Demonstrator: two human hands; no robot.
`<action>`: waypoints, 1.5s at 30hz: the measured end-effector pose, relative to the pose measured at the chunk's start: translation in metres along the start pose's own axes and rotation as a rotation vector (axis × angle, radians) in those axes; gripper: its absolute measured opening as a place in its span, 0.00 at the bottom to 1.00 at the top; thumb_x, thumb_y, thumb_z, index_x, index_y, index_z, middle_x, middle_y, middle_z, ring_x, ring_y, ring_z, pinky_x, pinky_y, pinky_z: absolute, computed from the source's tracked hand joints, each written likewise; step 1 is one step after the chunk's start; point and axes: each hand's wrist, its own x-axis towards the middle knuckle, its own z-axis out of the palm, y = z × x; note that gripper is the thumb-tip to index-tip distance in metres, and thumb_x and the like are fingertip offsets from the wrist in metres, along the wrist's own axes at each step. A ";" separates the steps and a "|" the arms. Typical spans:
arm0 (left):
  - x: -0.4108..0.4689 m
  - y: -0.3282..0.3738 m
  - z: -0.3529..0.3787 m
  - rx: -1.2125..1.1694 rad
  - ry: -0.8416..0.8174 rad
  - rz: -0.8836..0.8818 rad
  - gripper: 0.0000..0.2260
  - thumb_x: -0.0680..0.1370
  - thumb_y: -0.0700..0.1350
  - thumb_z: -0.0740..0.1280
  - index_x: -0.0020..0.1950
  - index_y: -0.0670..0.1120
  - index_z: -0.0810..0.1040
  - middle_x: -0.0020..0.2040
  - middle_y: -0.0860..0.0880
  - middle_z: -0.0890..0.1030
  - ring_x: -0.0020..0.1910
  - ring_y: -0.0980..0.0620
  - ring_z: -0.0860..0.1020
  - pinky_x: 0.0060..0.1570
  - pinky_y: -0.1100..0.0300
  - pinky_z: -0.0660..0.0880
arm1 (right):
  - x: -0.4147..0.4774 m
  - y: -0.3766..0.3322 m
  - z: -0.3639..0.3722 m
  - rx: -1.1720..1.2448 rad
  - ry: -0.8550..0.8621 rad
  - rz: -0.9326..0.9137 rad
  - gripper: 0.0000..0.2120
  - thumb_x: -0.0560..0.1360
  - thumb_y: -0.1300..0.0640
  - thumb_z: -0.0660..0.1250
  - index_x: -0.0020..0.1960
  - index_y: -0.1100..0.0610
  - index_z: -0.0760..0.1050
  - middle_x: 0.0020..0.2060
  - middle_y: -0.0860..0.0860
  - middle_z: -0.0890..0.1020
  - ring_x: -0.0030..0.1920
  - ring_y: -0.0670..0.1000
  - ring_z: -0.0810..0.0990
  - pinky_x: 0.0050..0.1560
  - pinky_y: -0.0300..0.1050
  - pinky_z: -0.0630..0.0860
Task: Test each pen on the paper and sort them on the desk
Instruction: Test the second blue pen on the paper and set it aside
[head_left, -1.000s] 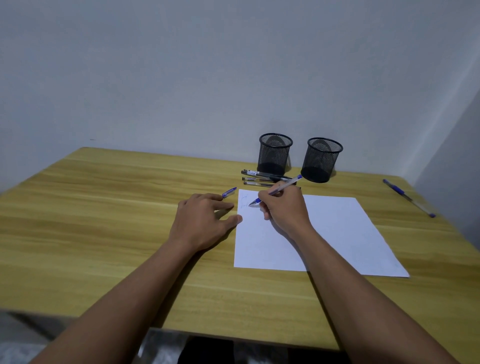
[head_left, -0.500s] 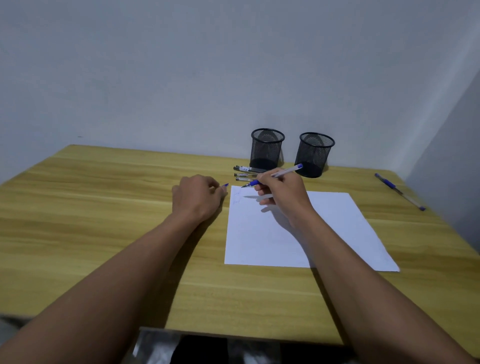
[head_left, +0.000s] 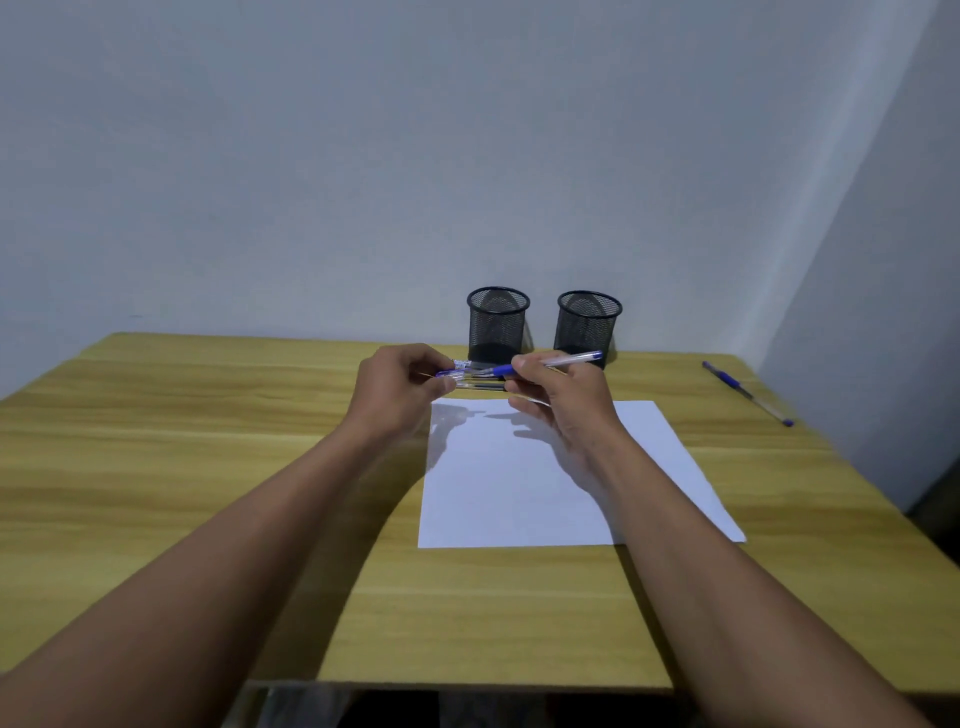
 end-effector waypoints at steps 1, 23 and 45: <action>0.000 0.003 0.000 -0.021 -0.013 0.011 0.05 0.72 0.40 0.76 0.47 0.46 0.85 0.42 0.51 0.86 0.39 0.55 0.83 0.42 0.67 0.76 | -0.001 -0.002 -0.001 0.002 -0.004 -0.004 0.01 0.76 0.63 0.74 0.46 0.60 0.82 0.37 0.54 0.86 0.39 0.48 0.86 0.39 0.40 0.84; -0.011 0.040 -0.002 -0.290 -0.182 -0.015 0.04 0.74 0.36 0.74 0.49 0.41 0.84 0.43 0.39 0.84 0.37 0.52 0.79 0.43 0.61 0.79 | -0.013 -0.024 -0.011 -0.031 -0.154 -0.029 0.02 0.75 0.62 0.74 0.46 0.60 0.82 0.39 0.56 0.85 0.41 0.50 0.86 0.43 0.43 0.85; 0.019 0.104 0.129 -0.086 -0.187 0.124 0.11 0.72 0.49 0.76 0.52 0.48 0.82 0.45 0.52 0.84 0.39 0.59 0.81 0.44 0.63 0.76 | -0.005 -0.099 -0.159 -1.125 0.158 -0.327 0.03 0.74 0.54 0.74 0.45 0.50 0.86 0.39 0.46 0.84 0.38 0.45 0.78 0.38 0.39 0.71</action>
